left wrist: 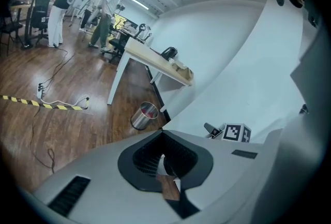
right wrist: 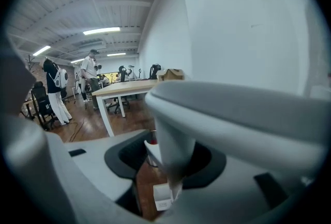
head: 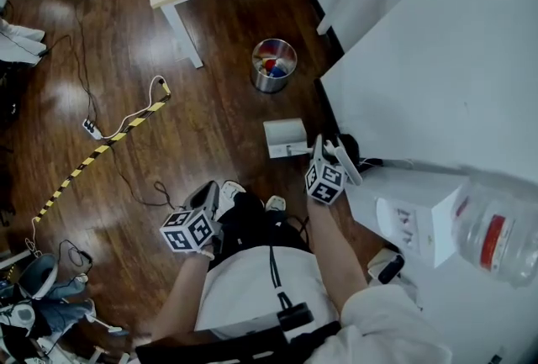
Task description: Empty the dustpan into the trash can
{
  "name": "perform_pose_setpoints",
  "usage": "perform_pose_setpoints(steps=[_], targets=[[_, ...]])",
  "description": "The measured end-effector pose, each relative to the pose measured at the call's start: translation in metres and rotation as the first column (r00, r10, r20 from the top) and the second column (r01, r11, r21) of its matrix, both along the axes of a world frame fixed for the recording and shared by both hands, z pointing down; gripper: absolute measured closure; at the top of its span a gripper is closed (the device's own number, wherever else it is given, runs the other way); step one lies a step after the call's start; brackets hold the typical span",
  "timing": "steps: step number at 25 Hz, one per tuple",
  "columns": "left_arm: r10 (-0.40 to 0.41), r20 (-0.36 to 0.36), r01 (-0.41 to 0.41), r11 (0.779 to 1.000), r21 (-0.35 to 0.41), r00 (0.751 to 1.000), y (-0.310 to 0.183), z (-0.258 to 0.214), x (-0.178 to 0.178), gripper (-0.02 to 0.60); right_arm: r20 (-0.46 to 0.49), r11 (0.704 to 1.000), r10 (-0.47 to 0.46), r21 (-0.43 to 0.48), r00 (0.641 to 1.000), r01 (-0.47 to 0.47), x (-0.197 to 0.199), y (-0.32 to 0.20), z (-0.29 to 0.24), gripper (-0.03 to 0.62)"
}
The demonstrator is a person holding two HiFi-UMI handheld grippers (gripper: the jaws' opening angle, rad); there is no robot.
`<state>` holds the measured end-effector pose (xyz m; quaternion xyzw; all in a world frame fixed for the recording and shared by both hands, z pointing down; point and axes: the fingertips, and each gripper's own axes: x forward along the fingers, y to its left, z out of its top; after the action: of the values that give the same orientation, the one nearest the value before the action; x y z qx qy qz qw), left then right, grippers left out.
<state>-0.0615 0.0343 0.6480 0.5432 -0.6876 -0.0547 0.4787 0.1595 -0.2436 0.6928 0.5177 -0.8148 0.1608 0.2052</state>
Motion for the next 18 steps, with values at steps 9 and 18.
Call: perform_pose_setpoints(steps=[9, 18], targets=[[0.269, 0.024, -0.269, 0.962, 0.036, 0.963, -0.076, -0.012, 0.083, 0.593, 0.066, 0.993, 0.103, -0.063, 0.992, -0.099, 0.054, 0.034, 0.021, 0.380], [0.337, 0.026, -0.338, 0.940, 0.036, 0.941, -0.073, -0.017, 0.143, 0.593, 0.109, 0.989, 0.107, -0.113, 0.988, -0.095, 0.094, 0.066, 0.039, 0.270]])
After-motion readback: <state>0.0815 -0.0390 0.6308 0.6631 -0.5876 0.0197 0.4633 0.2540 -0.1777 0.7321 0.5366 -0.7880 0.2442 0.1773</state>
